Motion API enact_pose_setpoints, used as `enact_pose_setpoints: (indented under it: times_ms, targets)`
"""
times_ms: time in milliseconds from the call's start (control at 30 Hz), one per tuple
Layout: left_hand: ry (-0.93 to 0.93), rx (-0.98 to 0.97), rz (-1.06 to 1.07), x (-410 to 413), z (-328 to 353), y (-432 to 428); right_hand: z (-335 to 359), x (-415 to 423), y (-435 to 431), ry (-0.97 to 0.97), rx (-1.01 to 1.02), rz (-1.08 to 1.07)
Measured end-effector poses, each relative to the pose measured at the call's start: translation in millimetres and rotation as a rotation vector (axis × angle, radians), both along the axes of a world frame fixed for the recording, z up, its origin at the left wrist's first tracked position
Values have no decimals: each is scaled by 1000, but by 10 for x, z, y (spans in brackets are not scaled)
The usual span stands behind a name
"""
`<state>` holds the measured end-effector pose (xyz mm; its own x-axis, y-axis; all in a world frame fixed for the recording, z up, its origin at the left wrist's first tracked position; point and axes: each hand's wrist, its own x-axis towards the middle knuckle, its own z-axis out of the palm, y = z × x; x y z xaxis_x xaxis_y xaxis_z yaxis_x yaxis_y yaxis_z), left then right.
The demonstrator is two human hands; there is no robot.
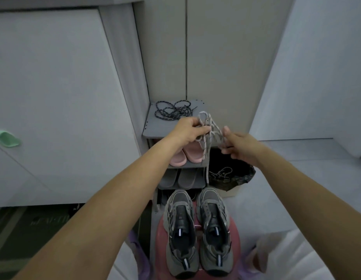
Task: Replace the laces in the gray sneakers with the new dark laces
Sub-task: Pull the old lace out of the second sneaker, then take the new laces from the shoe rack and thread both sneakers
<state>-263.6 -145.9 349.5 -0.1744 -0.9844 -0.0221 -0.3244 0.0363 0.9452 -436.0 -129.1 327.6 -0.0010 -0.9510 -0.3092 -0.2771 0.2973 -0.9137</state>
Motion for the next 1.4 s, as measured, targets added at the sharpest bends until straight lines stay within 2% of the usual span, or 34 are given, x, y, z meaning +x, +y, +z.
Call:
enact_pose_setpoints:
  times_ms: [100, 167, 233, 300, 467, 600, 733, 967, 1033, 1133, 1400]
  targets:
    - [-77, 13, -22, -34, -66, -9, -73, 62, 30, -256, 24, 75]
    - [-181, -23, -64, -79, -110, 12, -44, 133, 48, -288, -31, 119]
    - [-325, -84, -111, -129, -135, 47, -4, 211, 56, -225, -103, 96]
    - [-389, -126, -123, -173, -161, 66, -7, 246, 34, -177, -167, 31]
    - [-319, -93, -39, -184, -303, 15, -131, 123, -16, -170, -179, -121]
    - [-377, -22, -81, -51, -523, 21, -349, -119, -23, -68, -137, -191]
    - [-386, 34, -20, 190, -765, 88, -577, -389, -44, -21, -67, -217]
    - [-479, 68, 10, 555, -803, 36, -522, -608, -546, 178, -108, -193]
    - [-478, 51, 40, 629, -741, -9, -470, -641, -768, 339, -112, -136]
    - [-472, 29, 73, 704, -699, -40, -395, -625, -937, 566, -15, -60]
    - [-478, 31, 156, 765, -720, -178, -441, -343, -957, 526, -55, 6]
